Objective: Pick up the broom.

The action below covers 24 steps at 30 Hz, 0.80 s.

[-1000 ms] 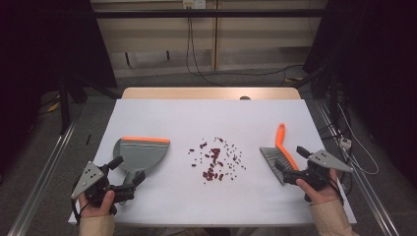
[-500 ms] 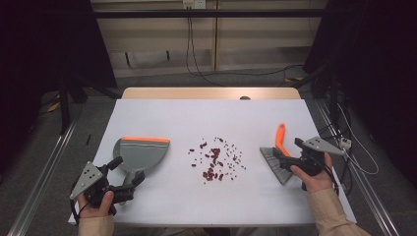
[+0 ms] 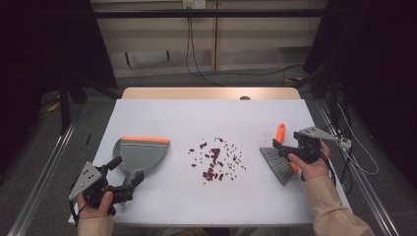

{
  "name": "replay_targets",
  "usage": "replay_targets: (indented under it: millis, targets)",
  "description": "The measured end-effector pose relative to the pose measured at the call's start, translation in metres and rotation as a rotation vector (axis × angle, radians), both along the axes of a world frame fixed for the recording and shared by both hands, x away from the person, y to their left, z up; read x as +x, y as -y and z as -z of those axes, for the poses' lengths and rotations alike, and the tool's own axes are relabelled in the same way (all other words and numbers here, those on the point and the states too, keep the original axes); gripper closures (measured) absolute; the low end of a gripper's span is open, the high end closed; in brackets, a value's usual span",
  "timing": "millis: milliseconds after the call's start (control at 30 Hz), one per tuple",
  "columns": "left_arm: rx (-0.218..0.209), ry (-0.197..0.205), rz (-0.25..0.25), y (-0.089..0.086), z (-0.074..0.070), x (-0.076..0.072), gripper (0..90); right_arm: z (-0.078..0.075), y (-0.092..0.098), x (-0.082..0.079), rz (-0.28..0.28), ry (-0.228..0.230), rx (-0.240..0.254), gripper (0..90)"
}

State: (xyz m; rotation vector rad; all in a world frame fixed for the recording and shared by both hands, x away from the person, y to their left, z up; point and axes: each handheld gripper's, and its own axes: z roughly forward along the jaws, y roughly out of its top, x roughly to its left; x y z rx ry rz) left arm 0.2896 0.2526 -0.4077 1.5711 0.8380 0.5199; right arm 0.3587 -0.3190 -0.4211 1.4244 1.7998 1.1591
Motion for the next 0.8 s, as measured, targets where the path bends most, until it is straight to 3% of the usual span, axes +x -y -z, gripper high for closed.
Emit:
replay_targets:
  millis: [333,367,533,800]
  targets:
    - [0.007,-0.006,-0.004,-0.001,0.000,0.000,3.9,0.001,0.008,0.021,0.017,-0.088,-0.006,18.1]
    - [0.008,-0.006,-0.003,-0.001,0.000,0.000,3.9,0.003,0.009,0.024,0.016,-0.113,-0.007,19.2]
    - [0.010,-0.005,-0.005,-0.001,0.000,-0.001,3.9,0.006,0.010,0.028,0.026,-0.139,0.000,22.6]
    - [0.009,-0.005,-0.003,-0.001,0.000,0.000,3.9,0.010,0.010,0.041,0.049,-0.203,-0.043,28.0]
